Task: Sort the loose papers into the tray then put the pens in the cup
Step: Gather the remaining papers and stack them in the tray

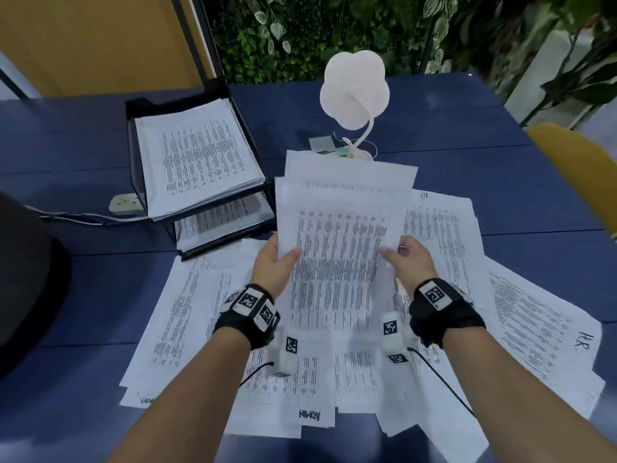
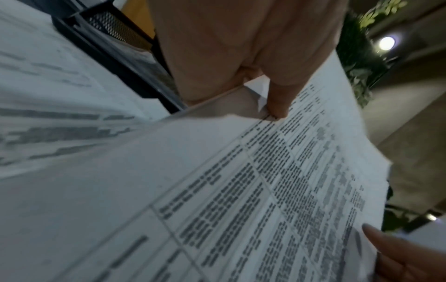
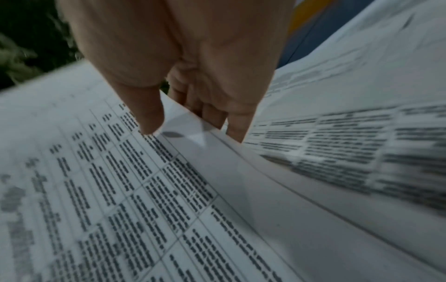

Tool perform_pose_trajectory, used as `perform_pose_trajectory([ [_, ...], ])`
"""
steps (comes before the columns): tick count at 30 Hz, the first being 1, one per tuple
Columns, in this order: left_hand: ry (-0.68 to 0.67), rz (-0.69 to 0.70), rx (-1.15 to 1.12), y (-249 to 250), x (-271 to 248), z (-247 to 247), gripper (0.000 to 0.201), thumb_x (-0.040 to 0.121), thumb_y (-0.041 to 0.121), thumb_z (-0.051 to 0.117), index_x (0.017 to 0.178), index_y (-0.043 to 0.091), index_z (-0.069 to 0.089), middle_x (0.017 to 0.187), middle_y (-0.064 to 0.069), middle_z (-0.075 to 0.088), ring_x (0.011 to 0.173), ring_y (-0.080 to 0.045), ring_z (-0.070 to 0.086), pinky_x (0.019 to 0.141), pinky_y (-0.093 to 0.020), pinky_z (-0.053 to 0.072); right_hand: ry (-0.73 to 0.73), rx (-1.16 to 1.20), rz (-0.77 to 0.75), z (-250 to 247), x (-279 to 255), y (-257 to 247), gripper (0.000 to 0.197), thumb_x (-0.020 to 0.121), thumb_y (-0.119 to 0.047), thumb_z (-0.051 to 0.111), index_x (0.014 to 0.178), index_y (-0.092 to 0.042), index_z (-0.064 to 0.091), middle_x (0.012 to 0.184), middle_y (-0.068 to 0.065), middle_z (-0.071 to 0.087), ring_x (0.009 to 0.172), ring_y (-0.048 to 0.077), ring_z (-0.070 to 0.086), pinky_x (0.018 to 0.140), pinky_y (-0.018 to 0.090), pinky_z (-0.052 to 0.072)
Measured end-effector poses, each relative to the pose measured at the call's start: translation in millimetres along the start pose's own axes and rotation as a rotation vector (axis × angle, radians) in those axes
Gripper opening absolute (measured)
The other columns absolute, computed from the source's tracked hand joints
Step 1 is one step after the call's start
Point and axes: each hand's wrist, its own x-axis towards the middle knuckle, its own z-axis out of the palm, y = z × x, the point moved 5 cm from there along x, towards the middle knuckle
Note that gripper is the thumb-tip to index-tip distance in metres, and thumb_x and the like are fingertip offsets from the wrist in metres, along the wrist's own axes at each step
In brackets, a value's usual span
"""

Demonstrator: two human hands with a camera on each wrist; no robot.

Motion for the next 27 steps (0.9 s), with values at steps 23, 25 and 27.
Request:
perform_pose_trajectory([
  [23, 0.18, -0.053, -0.172, 27.3, 11.7, -34.0, 0.056, 0.089, 0.012, 0.061, 0.139, 0.015, 0.036, 0.133, -0.004, 0.054, 0.121, -0.022, 0.052, 0.109, -0.047, 0.037, -0.1, 0.115, -0.203, 49.8, -8.5, -69.7, 0.036, 0.089, 0.007, 0.045, 0.118, -0.015, 0.047, 0.095, -0.007, 0.059, 0.085, 0.01, 0.056, 0.064, 0.014, 0.044],
  [25, 0.162, -0.049, -0.182, 31.3, 13.1, -32.0, 0.061, 0.089, 0.019, 0.062, 0.142, 0.014, 0.033, 0.139, -0.005, 0.05, 0.125, -0.021, 0.049, 0.11, -0.045, 0.036, -0.094, 0.099, -0.217, 52.9, -9.5, -70.3, 0.042, 0.091, 0.006, 0.042, 0.124, -0.018, 0.048, 0.1, -0.007, 0.059, 0.082, 0.003, 0.056, 0.062, 0.004, 0.043],
  [27, 0.175, -0.015, -0.199, 37.0, 14.6, -32.0, 0.063, 0.089, 0.022, 0.062, 0.144, 0.014, 0.03, 0.139, -0.004, 0.049, 0.122, -0.017, 0.051, 0.105, -0.038, 0.04, -0.057, 0.114, -0.235, 52.6, -9.6, -72.7, 0.041, 0.091, 0.006, 0.04, 0.123, -0.018, 0.049, 0.1, -0.005, 0.06, 0.079, 0.003, 0.056, 0.059, 0.004, 0.045],
])
